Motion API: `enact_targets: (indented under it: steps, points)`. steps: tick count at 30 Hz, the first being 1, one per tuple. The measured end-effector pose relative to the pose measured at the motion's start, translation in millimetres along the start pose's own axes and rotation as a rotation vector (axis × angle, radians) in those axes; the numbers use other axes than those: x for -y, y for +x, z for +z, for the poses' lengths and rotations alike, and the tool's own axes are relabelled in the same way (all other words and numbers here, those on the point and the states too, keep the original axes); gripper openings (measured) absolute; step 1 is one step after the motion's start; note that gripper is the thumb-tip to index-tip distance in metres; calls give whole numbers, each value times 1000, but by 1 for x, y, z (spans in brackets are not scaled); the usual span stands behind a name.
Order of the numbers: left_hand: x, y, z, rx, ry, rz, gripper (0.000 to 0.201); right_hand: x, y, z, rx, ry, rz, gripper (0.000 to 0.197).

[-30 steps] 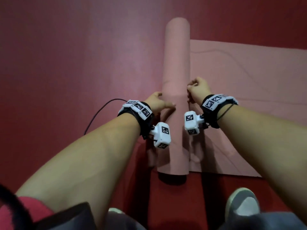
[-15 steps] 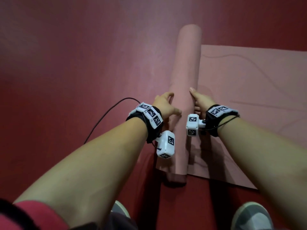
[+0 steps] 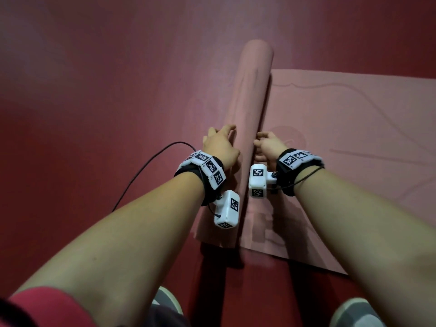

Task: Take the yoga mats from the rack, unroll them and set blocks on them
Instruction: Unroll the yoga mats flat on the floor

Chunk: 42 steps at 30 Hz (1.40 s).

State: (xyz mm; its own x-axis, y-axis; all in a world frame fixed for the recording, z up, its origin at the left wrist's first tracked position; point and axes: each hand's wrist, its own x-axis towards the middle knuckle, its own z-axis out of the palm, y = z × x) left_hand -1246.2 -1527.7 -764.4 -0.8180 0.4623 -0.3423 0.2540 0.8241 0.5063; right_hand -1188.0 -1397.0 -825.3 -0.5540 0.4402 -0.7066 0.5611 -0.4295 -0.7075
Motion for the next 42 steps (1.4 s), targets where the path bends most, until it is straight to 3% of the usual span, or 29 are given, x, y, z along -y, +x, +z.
enact_targets:
  steps: [8, 13, 15, 17, 27, 29, 32, 35, 37, 39, 42]
  points:
    - [2, 3, -5, -47, 209, -98, 64, 7, 1, 28, 23, -7, 28, 31]
    - [13, 10, -11, -46, 220, -177, 96, 4, 8, 39, 105, 51, 66, 31]
    - [20, 12, -12, -36, 202, -182, 104, -1, 10, 42, 151, 0, 57, 40]
    - [26, 13, -11, -21, 205, -199, 110, -3, 7, 46, 202, -23, 28, 48]
    - [60, 29, -17, -98, 251, -350, 129, 1, 6, 79, 249, 24, -45, 49]
    - [67, 32, -23, -143, 264, -357, 123, 1, 12, 77, 271, -31, -63, 50]
    - [70, 37, -29, -237, 318, -206, 98, 1, 17, 79, 255, -141, -123, 53]
    - [74, 42, -33, -208, 456, -60, 67, -2, 25, 88, 266, -228, -202, 57]
    - [82, 46, -37, -172, 505, -72, 56, -5, 29, 100, 287, -226, -242, 60]
    - [93, 49, -41, -128, 531, -154, 77, -6, 32, 112, 309, -247, -283, 61]
    - [110, 52, -50, -59, 514, -275, 116, -8, 38, 129, 329, -456, -352, 63]
